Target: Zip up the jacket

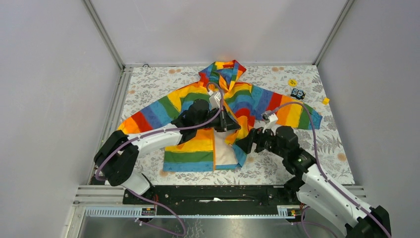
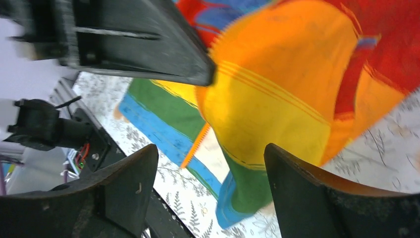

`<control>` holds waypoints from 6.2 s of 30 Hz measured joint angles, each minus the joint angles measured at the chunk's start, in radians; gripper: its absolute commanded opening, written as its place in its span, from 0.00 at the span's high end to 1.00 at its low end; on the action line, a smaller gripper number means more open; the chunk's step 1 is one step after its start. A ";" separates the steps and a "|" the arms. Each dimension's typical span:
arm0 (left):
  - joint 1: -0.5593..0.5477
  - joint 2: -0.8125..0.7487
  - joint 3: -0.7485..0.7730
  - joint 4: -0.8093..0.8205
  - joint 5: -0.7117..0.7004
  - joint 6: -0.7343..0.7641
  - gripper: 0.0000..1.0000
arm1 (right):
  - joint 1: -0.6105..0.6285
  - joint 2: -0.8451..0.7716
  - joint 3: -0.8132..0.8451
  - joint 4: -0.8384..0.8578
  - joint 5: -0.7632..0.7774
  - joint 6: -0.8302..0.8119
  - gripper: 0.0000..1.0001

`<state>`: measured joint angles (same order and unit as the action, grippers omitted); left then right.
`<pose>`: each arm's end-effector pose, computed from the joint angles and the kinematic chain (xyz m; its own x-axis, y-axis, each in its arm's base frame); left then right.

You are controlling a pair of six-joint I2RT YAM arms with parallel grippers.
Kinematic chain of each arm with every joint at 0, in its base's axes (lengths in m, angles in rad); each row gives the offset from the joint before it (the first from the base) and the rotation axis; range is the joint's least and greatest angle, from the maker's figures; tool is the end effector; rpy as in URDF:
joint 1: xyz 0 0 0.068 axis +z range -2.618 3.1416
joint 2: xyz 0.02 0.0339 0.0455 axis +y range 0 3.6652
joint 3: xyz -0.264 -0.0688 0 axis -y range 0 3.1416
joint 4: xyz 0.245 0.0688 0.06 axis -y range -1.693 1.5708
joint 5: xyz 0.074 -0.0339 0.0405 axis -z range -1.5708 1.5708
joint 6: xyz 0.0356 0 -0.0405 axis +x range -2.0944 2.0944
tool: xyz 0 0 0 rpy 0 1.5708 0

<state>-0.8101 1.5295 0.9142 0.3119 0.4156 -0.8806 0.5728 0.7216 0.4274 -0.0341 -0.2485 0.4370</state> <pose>0.2278 -0.2602 0.2530 -0.8470 -0.1334 -0.5146 0.4322 0.3908 -0.8127 0.1435 0.1030 0.2393 -0.5506 0.1330 -0.8241 -0.5386 0.6977 0.4725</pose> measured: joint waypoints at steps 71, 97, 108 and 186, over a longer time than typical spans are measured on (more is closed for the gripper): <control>-0.066 -0.068 -0.129 -0.168 0.047 0.405 0.10 | -0.210 0.455 -0.065 0.565 -0.680 0.294 1.00; -0.120 -0.155 -0.135 -0.270 -0.132 0.266 0.45 | -0.211 0.414 -0.049 0.454 -0.651 0.226 1.00; -0.136 -0.077 -0.129 -0.246 -0.113 0.279 0.43 | -0.211 0.418 -0.049 0.467 -0.655 0.227 1.00; -0.039 -0.141 -0.222 -0.069 0.115 0.035 0.46 | -0.203 1.044 -0.046 1.513 -0.817 0.907 1.00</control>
<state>-0.8486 1.3884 0.6926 0.2428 0.5304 -0.8459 0.3702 1.7653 0.3817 1.4792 -1.0657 1.3437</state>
